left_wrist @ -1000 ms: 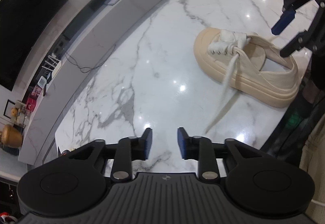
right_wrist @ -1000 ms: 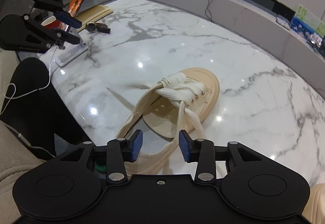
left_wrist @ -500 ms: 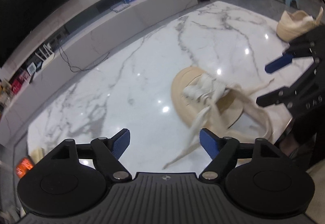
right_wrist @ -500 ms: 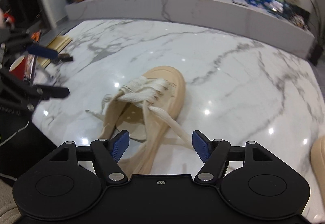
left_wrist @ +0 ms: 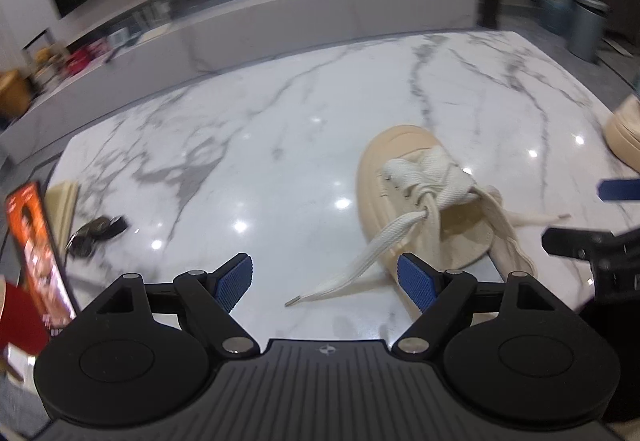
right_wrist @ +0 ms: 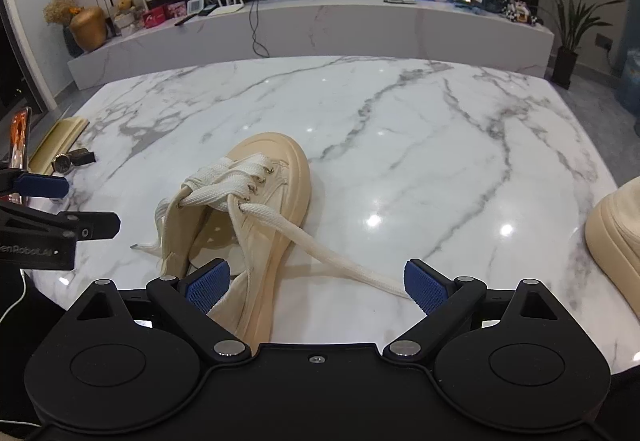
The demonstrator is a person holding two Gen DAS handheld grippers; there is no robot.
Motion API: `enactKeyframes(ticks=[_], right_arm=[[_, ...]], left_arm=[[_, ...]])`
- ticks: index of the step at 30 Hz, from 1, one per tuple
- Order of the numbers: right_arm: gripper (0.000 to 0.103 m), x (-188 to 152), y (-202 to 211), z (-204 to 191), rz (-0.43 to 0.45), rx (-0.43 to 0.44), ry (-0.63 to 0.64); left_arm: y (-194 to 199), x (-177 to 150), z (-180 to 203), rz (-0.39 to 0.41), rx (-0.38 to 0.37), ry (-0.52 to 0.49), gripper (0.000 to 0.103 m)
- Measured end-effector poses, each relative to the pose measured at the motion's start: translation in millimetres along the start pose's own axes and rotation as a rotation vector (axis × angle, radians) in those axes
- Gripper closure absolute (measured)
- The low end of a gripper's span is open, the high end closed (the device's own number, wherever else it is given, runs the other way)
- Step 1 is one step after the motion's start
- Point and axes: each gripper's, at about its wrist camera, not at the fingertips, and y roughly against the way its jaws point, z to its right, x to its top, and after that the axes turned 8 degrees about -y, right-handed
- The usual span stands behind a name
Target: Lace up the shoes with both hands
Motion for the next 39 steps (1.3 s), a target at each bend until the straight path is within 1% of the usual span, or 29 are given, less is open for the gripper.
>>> enactKeyframes(ticks=[5,8,12,18,22,26,39], right_arm=[[0.010,-4.6,5.8,-4.0,0.017,0.011,-0.016],[0.010,-7.2,7.4,-6.8,0.018,0.009,-0.006],[0.010,-10.3,8.7,-9.5,0.011,0.018,0.006],[0.010,-13.5,10.7,-14.1,0.007,0.030,0.028],[0.010,-13.7,11.2,-15.2,0.008,0.029,0.039],[0.010,-13.6,10.4,-15.9,0.004,0.029,0.044],[0.010,-13.4,10.7,-18.1,0.003,0.025,0.052]], left_arm=[[-2.8,-6.2,4.3,-0.013,-0.022,0.043,0.024],[-0.9,-8.8,7.4,-0.018,0.016,0.049,0.024],[1.9,-10.7,11.2,-0.030,0.064,0.022,0.024],[-4.7,-12.6,20.3,-0.093,0.100,-0.024,0.024],[-6.6,-13.9,21.5,-0.102,0.088,-0.023,0.024],[-8.0,-14.6,20.9,-0.113,0.093,-0.017,0.024],[-5.2,-15.4,19.5,-0.109,0.077,0.006,0.024]])
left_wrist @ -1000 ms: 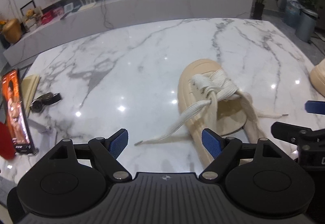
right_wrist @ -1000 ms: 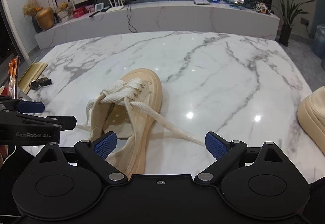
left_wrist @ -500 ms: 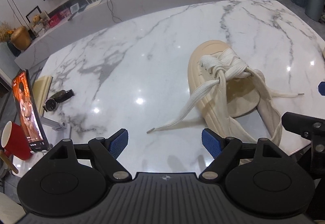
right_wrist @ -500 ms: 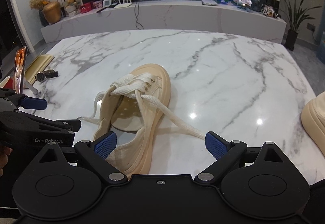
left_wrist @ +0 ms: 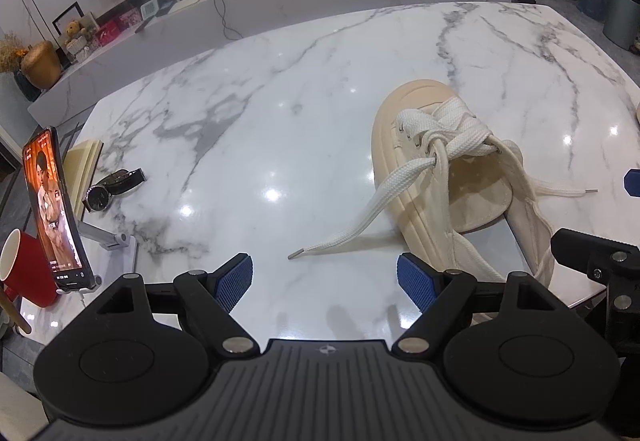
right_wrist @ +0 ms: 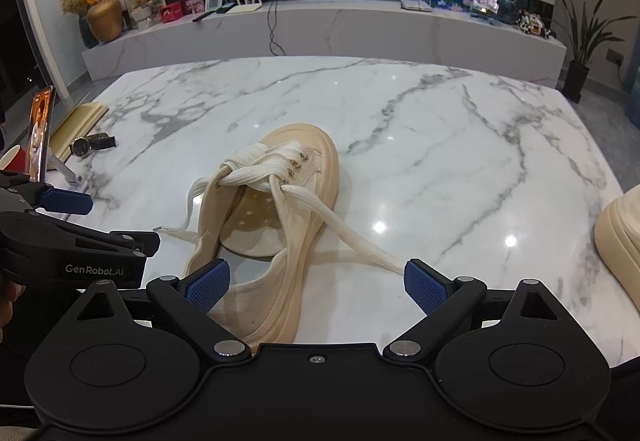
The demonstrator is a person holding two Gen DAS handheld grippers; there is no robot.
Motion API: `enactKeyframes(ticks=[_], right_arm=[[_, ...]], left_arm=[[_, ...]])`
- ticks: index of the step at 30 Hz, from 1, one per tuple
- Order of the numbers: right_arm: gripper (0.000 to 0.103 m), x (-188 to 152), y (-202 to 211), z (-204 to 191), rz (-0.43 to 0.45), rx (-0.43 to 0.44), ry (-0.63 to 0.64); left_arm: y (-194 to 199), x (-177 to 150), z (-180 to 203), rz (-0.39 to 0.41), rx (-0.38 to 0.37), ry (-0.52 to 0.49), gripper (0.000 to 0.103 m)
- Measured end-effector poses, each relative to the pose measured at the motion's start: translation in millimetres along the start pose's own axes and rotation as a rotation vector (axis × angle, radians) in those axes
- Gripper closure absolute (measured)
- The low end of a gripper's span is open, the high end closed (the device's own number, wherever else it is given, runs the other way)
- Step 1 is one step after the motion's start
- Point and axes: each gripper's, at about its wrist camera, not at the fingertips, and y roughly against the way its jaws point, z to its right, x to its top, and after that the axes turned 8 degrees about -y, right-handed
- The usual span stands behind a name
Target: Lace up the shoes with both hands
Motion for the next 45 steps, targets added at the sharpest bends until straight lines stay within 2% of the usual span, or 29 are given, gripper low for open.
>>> enactKeyframes(ticks=[45], right_arm=[[0.010,-5.9,0.1,-0.7,0.003,-0.004,-0.009]], left_arm=[[-0.7,-4.7,-1.4,-0.001,-0.027,0.027,0.024]])
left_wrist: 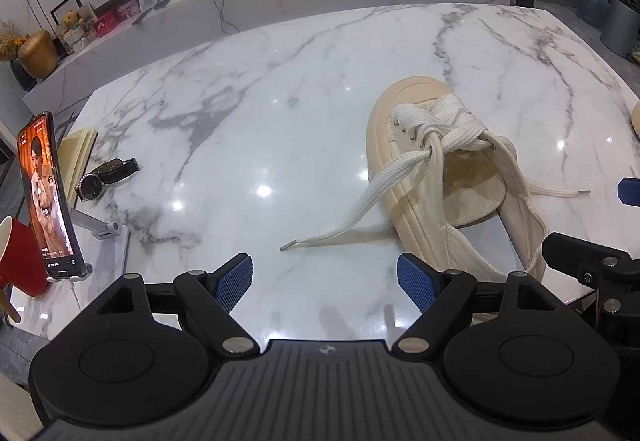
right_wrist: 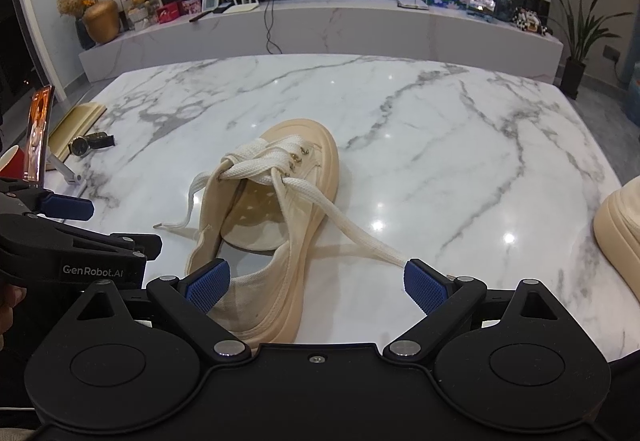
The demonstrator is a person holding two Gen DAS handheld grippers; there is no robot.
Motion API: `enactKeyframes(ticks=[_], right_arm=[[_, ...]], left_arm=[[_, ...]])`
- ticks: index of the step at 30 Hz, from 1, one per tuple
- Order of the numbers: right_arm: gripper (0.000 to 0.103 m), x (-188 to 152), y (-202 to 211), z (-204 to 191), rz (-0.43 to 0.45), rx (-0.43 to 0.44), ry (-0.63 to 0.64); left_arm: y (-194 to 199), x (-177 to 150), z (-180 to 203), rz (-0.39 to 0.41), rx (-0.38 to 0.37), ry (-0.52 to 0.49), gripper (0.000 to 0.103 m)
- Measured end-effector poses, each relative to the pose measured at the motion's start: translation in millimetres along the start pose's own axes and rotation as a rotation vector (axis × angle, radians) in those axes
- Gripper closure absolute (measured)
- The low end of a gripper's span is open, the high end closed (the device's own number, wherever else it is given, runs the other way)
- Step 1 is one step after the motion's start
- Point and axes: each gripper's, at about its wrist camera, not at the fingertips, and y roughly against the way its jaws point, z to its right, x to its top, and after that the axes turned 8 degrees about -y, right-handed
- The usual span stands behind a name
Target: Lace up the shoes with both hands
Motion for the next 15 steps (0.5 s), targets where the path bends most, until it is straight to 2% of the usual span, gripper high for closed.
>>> enactKeyframes(ticks=[15], right_arm=[[0.010,-0.2,-1.8,-0.5,0.003,-0.001,0.000]], left_arm=[[0.0,0.4,0.0,-0.004,0.000,0.001,0.024]])
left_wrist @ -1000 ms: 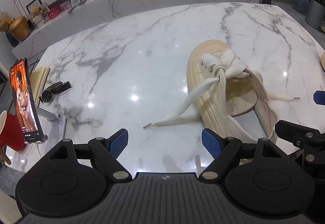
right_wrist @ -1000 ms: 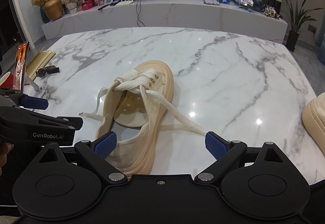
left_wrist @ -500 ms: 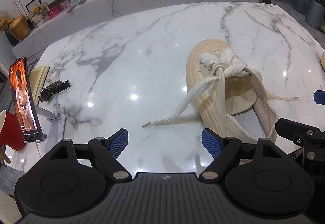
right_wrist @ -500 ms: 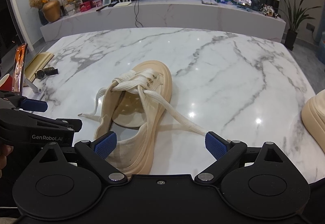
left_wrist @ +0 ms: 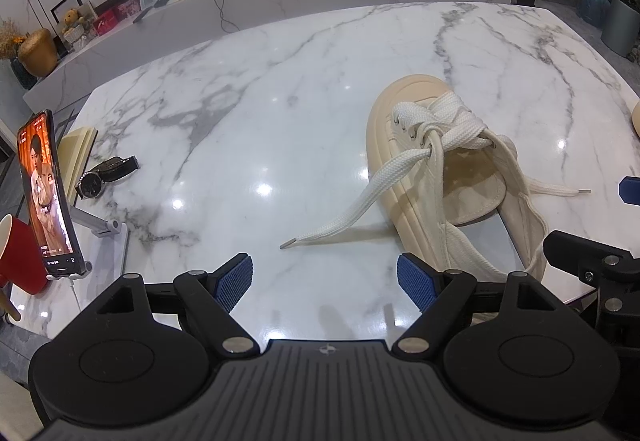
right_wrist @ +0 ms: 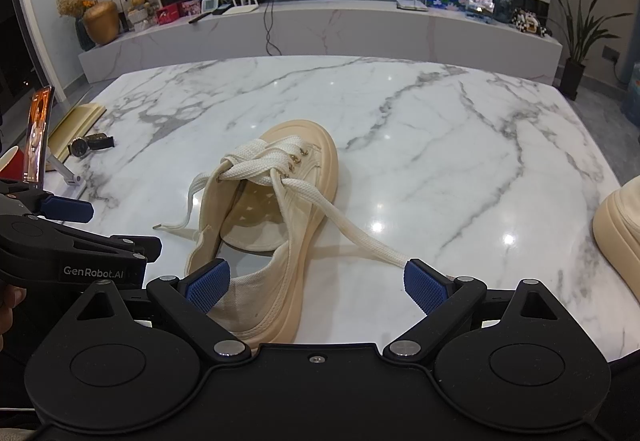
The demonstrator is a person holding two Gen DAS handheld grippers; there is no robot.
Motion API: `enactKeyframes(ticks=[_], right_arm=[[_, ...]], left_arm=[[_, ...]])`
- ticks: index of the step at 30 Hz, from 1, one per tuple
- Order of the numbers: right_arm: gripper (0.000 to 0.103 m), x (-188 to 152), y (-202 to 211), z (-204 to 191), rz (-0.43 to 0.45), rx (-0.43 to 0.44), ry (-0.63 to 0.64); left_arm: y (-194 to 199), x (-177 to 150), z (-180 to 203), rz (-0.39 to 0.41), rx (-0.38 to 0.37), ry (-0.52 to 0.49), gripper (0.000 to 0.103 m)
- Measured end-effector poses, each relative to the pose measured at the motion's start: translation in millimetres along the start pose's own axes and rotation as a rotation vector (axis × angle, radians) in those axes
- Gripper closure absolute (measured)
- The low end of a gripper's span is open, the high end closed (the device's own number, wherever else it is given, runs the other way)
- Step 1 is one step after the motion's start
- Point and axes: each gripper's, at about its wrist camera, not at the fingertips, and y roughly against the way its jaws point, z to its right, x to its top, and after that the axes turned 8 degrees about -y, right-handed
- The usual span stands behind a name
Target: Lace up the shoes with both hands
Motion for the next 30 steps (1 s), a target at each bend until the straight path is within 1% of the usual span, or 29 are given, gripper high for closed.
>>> enactKeyframes(ticks=[30], right_arm=[[0.010,-2.2,3.7,-1.0,-0.004,0.004,0.005]], left_arm=[[-1.9,-2.0,0.8,-0.006,-0.005,0.006,0.024]])
